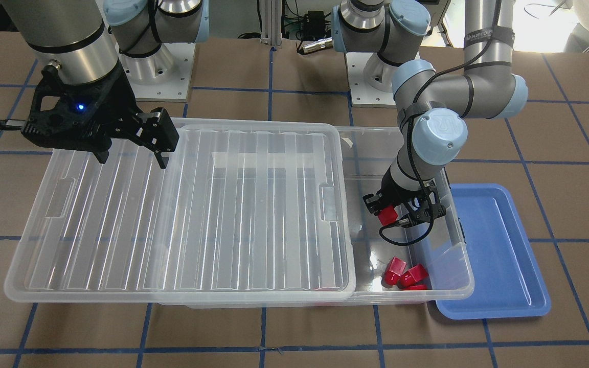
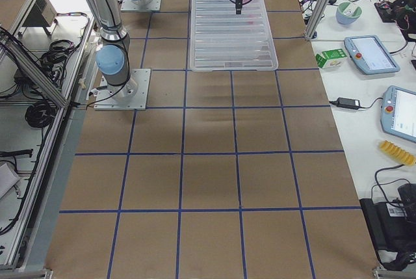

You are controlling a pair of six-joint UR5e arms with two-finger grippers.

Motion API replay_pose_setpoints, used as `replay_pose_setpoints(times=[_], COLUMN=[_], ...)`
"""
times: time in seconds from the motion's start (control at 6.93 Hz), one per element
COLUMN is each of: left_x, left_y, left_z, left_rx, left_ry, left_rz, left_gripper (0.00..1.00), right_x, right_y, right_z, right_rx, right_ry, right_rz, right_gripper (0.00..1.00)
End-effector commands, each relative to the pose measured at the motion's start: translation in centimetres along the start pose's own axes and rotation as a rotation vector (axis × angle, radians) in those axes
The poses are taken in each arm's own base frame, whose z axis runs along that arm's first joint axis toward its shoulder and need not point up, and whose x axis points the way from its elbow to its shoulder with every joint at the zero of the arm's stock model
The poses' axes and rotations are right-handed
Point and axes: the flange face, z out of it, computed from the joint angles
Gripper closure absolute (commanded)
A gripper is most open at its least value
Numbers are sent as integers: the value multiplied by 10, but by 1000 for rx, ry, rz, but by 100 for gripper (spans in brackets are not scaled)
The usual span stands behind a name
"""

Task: Place red block in blue tray from box

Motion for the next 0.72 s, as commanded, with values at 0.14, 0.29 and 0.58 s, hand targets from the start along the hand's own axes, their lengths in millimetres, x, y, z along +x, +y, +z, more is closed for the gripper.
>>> replay_pose_setpoints(times=[0.14,0.29,0.58], left_x=[-36,-91,-160], left_y=[-26,-48,-73], left_z=[-121,-128,-115], left_rx=[-57,-69,-85], left_ry=[-5,13,36], left_rz=[180,237,313], left_gripper=[100,100,100], right_x=[3,24,118], right_y=[0,-6,-14], right_z=[0,1,-22], right_rx=[-2,-36,-83], right_ry=[5,-1,18], right_rz=[3,4,21], right_gripper=[0,0,0])
